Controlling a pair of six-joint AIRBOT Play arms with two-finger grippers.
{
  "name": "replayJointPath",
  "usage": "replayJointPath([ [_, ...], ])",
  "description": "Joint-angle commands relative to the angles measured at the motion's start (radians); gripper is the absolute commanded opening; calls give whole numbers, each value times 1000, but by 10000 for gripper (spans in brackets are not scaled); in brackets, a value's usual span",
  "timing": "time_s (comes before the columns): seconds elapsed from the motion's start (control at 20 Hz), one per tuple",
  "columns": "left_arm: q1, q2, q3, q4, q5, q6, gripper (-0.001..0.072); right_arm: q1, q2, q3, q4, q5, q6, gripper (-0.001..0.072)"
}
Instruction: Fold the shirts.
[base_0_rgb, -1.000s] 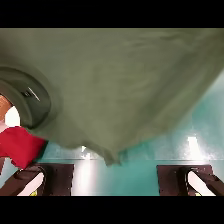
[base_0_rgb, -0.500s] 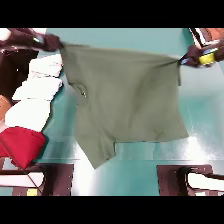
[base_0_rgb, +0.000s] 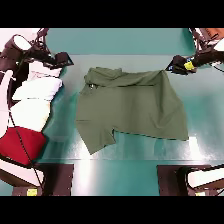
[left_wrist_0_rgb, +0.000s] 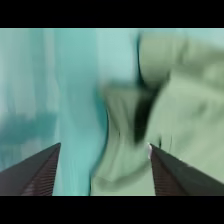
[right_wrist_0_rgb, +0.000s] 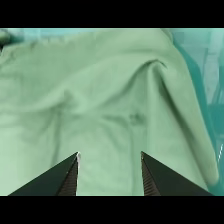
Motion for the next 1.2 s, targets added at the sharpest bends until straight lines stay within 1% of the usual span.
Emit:
replayJointPath([
  [0.0,36,57,-76,38,-211,20,643,-57,83,-60,-3,109,-71,438],
  [0.1,33,163,-248,47,-192,43,643,-92,192,-191,-2,121,-89,438],
  [0.3,33,406,-678,37,-93,43,644,-154,393,-430,-2,121,-94,438],
  [0.5,33,528,-970,-52,0,44,644,-197,518,-573,-2,89,-94,438],
  [0.55,33,532,-1010,-89,21,57,644,-206,540,-600,-2,78,-94,438],
  [0.75,33,532,-1115,-292,101,164,643,-208,593,-661,-2,60,-94,438],
  [0.95,23,530,-1139,-323,153,166,643,-208,622,-679,-2,52,-94,438],
  [1.1,-69,530,-1139,-323,243,163,639,-208,625,-678,-1,47,-94,438],
  [1.15,-86,530,-1139,-323,264,157,448,-208,624,-678,-5,60,-94,438],
])
